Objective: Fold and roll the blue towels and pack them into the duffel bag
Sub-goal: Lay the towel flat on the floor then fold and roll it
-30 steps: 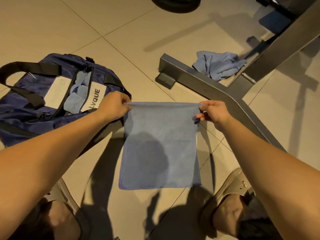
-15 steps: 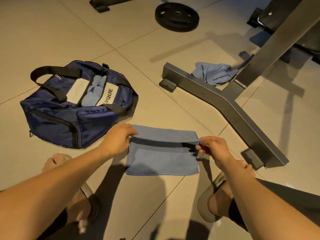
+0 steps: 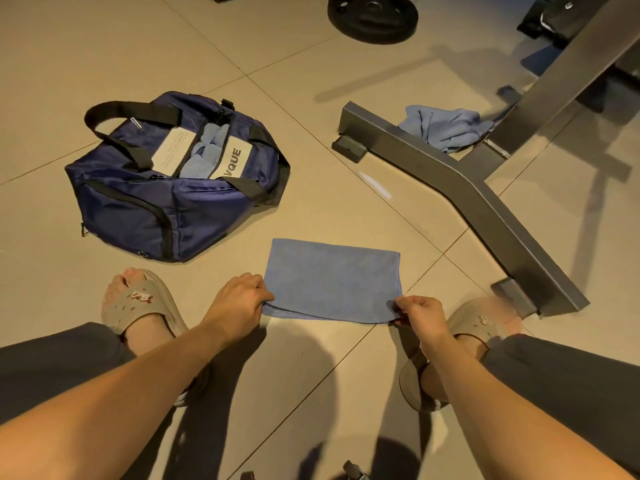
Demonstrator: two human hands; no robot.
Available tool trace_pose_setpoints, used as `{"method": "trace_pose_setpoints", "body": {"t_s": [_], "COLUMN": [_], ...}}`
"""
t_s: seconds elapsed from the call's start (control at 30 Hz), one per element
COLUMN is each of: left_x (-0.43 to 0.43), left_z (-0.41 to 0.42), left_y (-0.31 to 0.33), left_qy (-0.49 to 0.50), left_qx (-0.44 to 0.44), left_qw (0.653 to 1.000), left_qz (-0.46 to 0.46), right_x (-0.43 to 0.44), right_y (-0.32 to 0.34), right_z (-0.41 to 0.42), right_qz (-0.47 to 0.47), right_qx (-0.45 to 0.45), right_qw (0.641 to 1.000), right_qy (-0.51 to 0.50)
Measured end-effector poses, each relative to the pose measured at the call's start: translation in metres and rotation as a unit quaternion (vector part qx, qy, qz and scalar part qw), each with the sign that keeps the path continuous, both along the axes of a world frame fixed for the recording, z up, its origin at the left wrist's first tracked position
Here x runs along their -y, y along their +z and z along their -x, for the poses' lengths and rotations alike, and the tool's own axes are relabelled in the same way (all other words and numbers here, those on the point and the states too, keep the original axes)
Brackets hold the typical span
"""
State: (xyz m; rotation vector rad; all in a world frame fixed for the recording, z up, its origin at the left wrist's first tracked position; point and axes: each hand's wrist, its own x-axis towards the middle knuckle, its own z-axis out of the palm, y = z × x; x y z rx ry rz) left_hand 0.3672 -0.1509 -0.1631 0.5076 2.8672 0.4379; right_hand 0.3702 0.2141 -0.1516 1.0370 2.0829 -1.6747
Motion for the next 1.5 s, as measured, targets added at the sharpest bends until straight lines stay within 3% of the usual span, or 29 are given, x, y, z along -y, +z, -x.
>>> {"method": "trace_pose_setpoints", "body": {"t_s": [0.17, 0.3, 0.4, 0.5, 0.63, 0.73, 0.93, 1.03, 1.17, 1.33, 1.5], "left_x": [0.000, -0.004, -0.012, -0.023, -0.036, -0.037, -0.033, -0.033, -0.033, -0.033, -0.028], "left_z": [-0.011, -0.013, -0.003, 0.026, 0.076, 0.095, 0.103, 0.105, 0.112, 0.123, 0.130], "left_y": [-0.018, -0.015, -0.008, -0.004, 0.004, -0.001, -0.012, -0.014, -0.012, -0.009, -0.005], "left_qy": [-0.045, -0.068, -0.030, 0.038, 0.089, 0.074, 0.077, 0.088, 0.154, 0.200, 0.267], "left_qx": [-0.024, 0.014, 0.039, -0.007, 0.053, 0.108, 0.107, 0.112, 0.178, 0.235, 0.301], "left_qw": [0.999, 0.997, 0.999, 0.999, 0.993, 0.990, 0.990, 0.989, 0.972, 0.949, 0.901], "left_qz": [0.000, 0.016, 0.019, -0.009, 0.050, 0.055, 0.046, 0.036, -0.010, -0.069, -0.161], "right_x": [0.000, 0.000, 0.003, 0.007, 0.006, 0.000, -0.013, -0.009, 0.005, 0.006, 0.003], "right_y": [-0.005, -0.010, -0.014, -0.014, -0.014, -0.014, -0.016, -0.021, -0.018, -0.020, -0.015], "right_z": [-0.001, 0.003, 0.009, 0.025, 0.057, 0.068, 0.058, 0.057, 0.088, 0.103, 0.105], "right_qz": [-0.040, -0.072, -0.129, -0.199, -0.146, -0.116, -0.224, -0.211, -0.190, -0.229, -0.177], "right_qx": [-0.006, 0.002, 0.008, -0.006, 0.059, 0.101, 0.069, 0.059, 0.024, 0.109, 0.127], "right_qw": [0.999, 0.997, 0.991, 0.977, 0.987, 0.987, 0.969, 0.974, 0.978, 0.957, 0.969], "right_qy": [-0.002, -0.008, 0.032, 0.078, 0.026, 0.050, 0.075, 0.062, 0.080, 0.140, 0.120]}}
